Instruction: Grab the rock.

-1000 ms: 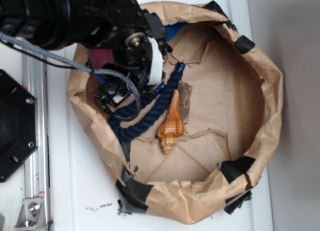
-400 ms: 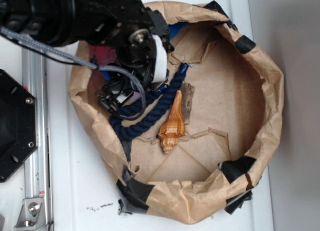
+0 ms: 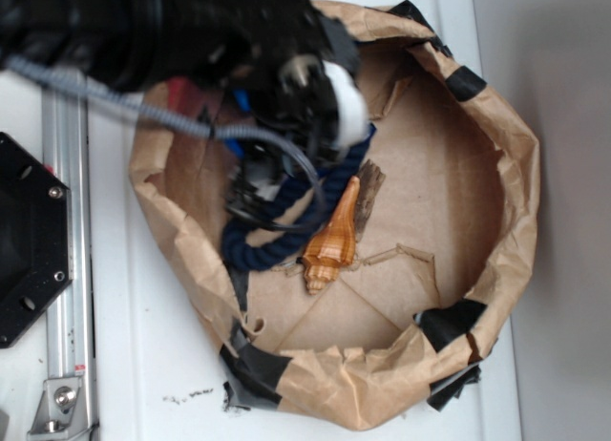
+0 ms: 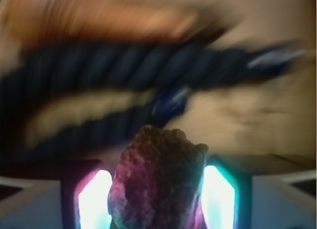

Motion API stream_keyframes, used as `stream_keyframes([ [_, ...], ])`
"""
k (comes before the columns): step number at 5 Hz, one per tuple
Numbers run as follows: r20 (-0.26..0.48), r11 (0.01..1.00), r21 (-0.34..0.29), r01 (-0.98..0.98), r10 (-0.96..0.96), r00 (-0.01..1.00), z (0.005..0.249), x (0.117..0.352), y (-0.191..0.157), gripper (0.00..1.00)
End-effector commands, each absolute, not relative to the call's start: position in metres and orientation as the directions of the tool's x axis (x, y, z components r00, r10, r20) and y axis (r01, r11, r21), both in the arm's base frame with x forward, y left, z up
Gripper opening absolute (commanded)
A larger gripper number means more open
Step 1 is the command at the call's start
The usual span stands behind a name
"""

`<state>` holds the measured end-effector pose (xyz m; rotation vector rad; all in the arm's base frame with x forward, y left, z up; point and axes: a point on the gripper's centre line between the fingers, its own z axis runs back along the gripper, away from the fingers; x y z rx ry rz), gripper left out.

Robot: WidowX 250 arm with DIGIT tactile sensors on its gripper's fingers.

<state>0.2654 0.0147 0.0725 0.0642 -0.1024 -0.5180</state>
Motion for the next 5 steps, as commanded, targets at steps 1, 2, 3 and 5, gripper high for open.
stream_keyframes([
  [1, 0.159, 0.91, 0.098, 0.403, -0.414, 0.896, 0.165, 0.284, -0.018, 0.0],
  [2, 0.148, 0.918, 0.095, 0.384, -0.395, 0.907, 0.163, 0.285, -0.017, 0.0],
  [3, 0.159, 0.93, 0.066, 0.362, -0.368, 0.916, 0.164, 0.288, -0.01, 0.0],
  [5, 0.258, 0.958, 0.0, 0.285, -0.276, 0.926, 0.158, 0.292, -0.006, 0.0],
])
